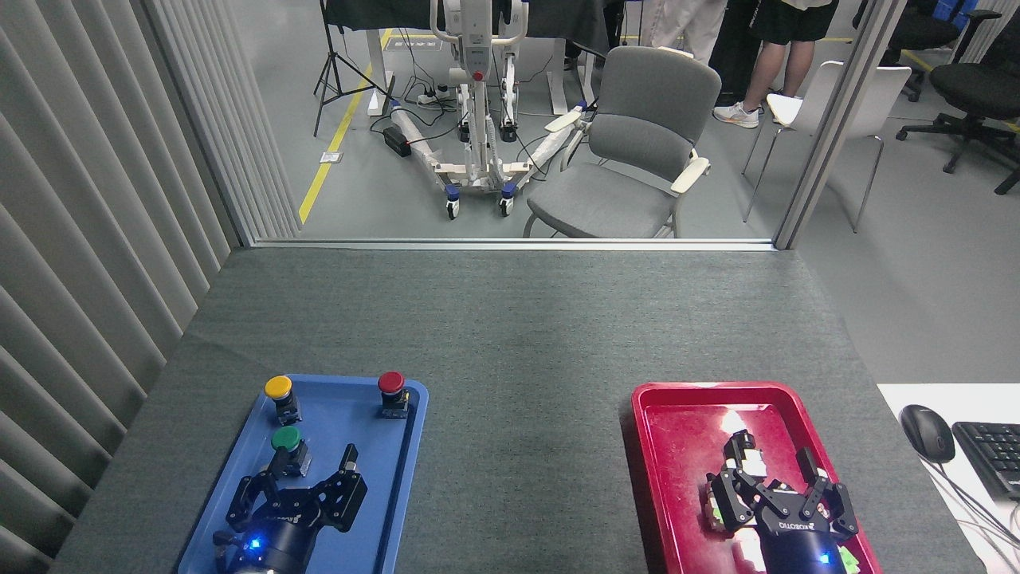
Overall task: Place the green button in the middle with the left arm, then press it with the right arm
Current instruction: 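Move the left hand down over the green button on the blue tray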
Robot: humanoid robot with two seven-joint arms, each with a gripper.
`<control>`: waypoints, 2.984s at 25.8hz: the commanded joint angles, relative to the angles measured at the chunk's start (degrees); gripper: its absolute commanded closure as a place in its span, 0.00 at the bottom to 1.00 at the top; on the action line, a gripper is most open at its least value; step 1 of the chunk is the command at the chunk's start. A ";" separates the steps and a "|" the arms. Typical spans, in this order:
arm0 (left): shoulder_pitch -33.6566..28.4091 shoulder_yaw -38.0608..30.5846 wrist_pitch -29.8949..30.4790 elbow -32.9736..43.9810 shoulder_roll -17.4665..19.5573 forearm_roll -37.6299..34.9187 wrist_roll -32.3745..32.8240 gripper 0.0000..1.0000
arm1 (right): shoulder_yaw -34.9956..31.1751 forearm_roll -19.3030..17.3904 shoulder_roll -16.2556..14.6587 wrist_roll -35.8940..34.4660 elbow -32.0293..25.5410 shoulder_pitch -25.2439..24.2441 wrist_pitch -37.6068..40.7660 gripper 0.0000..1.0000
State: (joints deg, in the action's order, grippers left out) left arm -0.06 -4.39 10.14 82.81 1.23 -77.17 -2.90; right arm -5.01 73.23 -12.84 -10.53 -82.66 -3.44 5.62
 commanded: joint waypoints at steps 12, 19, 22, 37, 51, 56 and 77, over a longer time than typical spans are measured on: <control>-1.44 -0.09 0.05 1.13 0.09 0.00 0.00 0.00 | -0.09 -0.37 -0.70 0.07 -0.05 0.01 0.97 0.00; -4.43 -0.18 -0.12 4.21 0.00 0.00 -0.44 0.00 | -0.09 -0.37 -0.79 0.07 0.04 -0.16 1.94 0.00; -4.34 -0.18 -0.82 3.77 -0.08 0.00 -0.44 0.00 | -0.18 -0.37 -0.87 0.07 0.04 -0.08 2.03 0.00; 1.99 -5.89 -13.04 -7.40 -2.90 -2.20 -0.08 0.00 | -0.70 -0.19 -2.02 -0.46 -0.92 0.63 2.55 0.00; 7.97 -3.96 -17.35 -14.60 -0.96 -3.60 -1.40 0.00 | -0.53 12.02 -1.31 -0.20 -0.13 1.51 -2.02 0.05; 8.32 -1.93 -18.14 -17.06 0.18 -4.22 -6.50 0.00 | 4.92 18.44 0.01 -0.02 -0.22 1.33 -10.37 0.08; 16.23 3.87 -17.08 -28.05 1.94 -3.96 -6.50 0.17 | 5.54 16.33 2.82 -0.20 -0.57 0.80 -5.62 0.01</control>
State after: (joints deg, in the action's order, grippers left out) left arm 15.44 -0.45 -6.93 55.85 3.13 -81.16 -9.66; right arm 0.43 90.57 -10.33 -10.47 -83.23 -2.51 -0.96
